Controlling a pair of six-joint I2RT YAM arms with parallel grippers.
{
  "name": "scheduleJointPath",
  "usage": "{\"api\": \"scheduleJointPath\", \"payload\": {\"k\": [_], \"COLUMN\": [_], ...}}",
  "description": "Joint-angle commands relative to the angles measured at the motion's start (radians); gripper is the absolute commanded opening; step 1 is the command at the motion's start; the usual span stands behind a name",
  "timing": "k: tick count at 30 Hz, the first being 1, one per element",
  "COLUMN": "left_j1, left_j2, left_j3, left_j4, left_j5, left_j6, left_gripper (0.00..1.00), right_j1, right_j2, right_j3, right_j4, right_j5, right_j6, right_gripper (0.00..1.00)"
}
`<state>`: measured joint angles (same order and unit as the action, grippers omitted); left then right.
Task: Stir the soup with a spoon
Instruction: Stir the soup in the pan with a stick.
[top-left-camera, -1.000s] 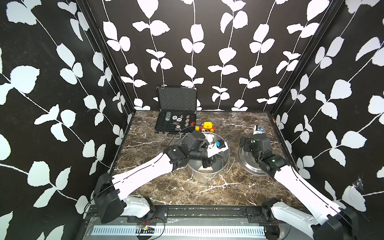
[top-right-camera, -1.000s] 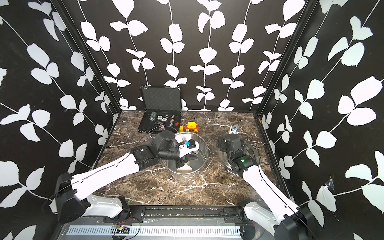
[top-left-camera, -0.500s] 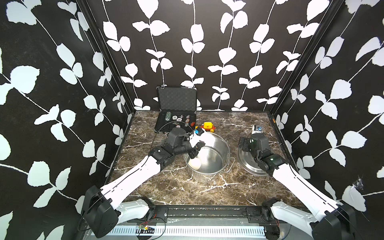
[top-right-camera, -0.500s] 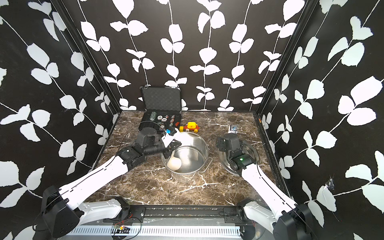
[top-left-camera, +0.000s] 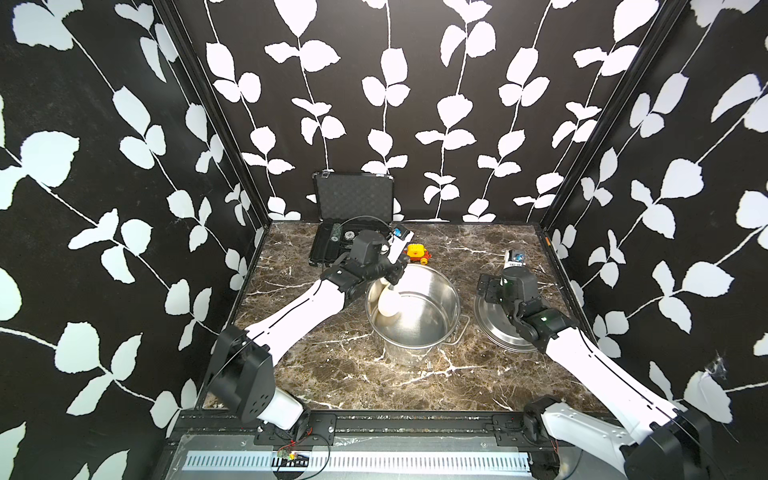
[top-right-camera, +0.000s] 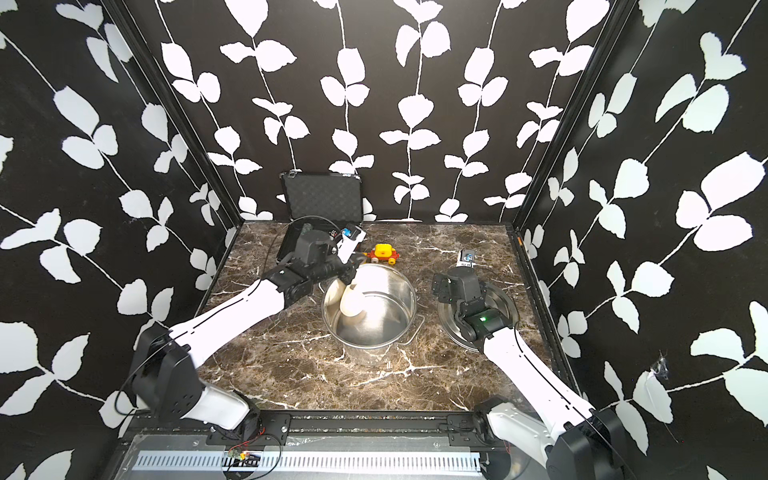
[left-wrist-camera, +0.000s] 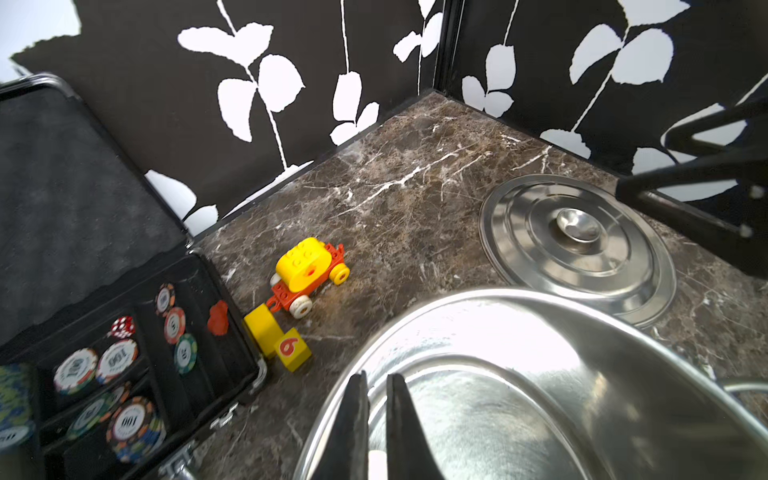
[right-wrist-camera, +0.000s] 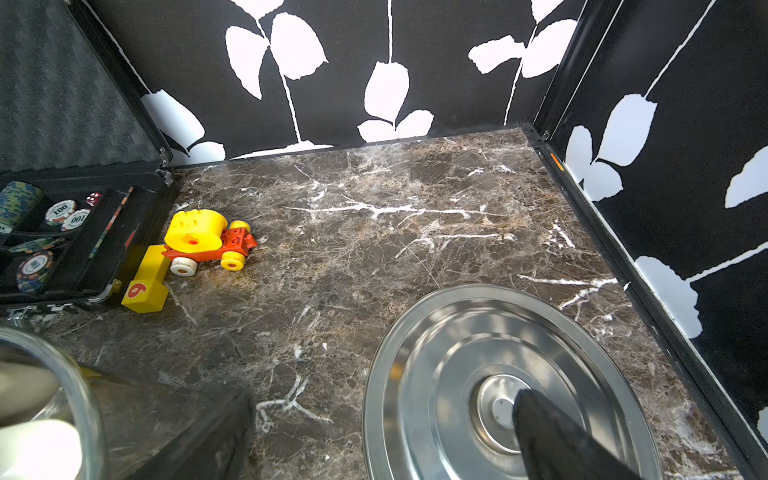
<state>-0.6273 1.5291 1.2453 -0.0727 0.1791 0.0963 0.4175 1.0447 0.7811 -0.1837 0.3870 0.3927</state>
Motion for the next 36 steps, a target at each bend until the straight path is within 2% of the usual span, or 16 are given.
{"api": "scheduleJointPath", "payload": {"k": [1, 6, 11, 17, 21, 28, 36], "left_j1": [0.006, -0.009, -0.067, -0.184, -0.239, -0.326, -0.347], "left_j2": [0.048, 0.157, 0.236, 0.270, 0.251, 0.127, -0.032], "left_j3": [0.097, 0.213, 0.322, 0.384, 0.358, 0.234, 0.068], "left_j4": [0.015, 0.012, -0.051, -0.131, -0.164, -0.213, -0.233], "left_j5": [0.045, 0.173, 0.183, 0.201, 0.193, 0.185, 0.133], "left_j6": [0.011, -0.031, 0.019, 0.067, 0.088, 0.149, 0.111], "left_gripper": [0.00, 0.00, 0.00, 0.00, 0.00, 0.00, 0.00], "right_j1": [-0.004, -0.003, -0.005, -0.003, -0.004, -0.004, -0.004], "right_j2": [-0.025, -0.042, -0.058, -0.069, -0.066, -0.045, -0.010], "right_j3": [-0.003, -0.012, -0.016, -0.025, -0.024, -0.018, -0.002], "right_j4": [0.026, 0.020, 0.010, 0.009, 0.010, 0.023, 0.034], "right_j5": [0.021, 0.027, 0.035, 0.040, 0.043, 0.039, 0.017], "right_j6": [-0.002, -0.003, -0.005, 0.000, 0.000, 0.000, 0.012], "right_gripper": [0.99, 0.99, 0.99, 0.99, 0.99, 0.99, 0.99]}}
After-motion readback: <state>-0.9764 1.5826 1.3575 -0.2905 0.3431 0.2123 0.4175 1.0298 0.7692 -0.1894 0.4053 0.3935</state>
